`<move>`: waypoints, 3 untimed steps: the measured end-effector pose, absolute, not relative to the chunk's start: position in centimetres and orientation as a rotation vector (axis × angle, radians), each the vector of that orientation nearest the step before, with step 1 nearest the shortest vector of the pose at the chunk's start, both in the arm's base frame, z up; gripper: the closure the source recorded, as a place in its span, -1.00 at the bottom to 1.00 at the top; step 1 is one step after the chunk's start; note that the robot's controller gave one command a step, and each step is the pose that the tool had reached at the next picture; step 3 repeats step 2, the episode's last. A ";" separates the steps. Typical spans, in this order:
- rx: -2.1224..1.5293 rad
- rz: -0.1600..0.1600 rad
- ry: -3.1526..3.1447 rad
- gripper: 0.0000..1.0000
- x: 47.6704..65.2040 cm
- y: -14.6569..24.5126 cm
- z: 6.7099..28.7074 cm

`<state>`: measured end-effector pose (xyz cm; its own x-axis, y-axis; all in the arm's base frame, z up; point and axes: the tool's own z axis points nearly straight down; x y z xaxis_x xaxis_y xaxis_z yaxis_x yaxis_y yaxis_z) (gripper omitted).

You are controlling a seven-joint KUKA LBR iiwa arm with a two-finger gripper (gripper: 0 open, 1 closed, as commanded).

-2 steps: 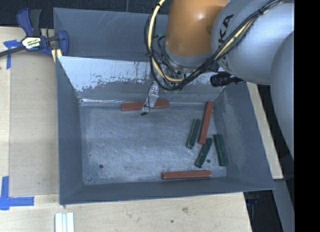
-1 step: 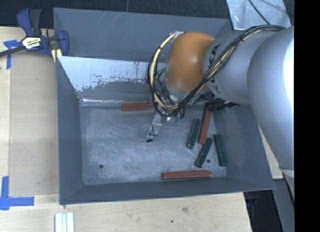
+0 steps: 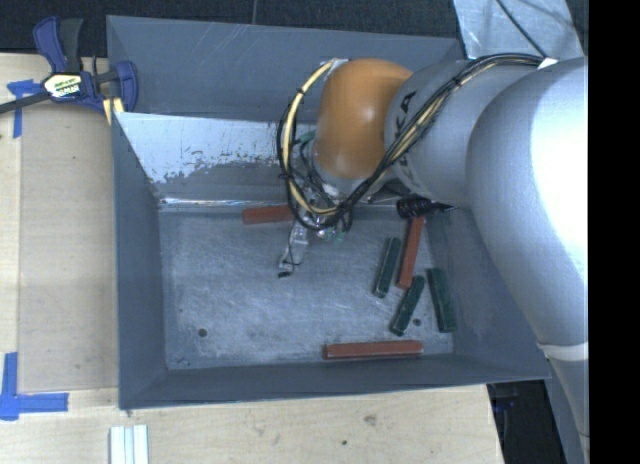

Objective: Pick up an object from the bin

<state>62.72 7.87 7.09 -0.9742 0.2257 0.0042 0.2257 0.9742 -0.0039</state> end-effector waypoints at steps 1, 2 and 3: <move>-0.360 -0.003 -3.129 1.00 63.0 8.0 7.4; -0.381 -0.005 -3.129 1.00 60.1 8.9 20.7; -0.381 -0.005 -3.129 1.00 60.1 8.9 20.7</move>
Offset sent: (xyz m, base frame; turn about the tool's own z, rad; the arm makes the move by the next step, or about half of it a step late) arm 0.0000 0.0000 0.0000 0.0000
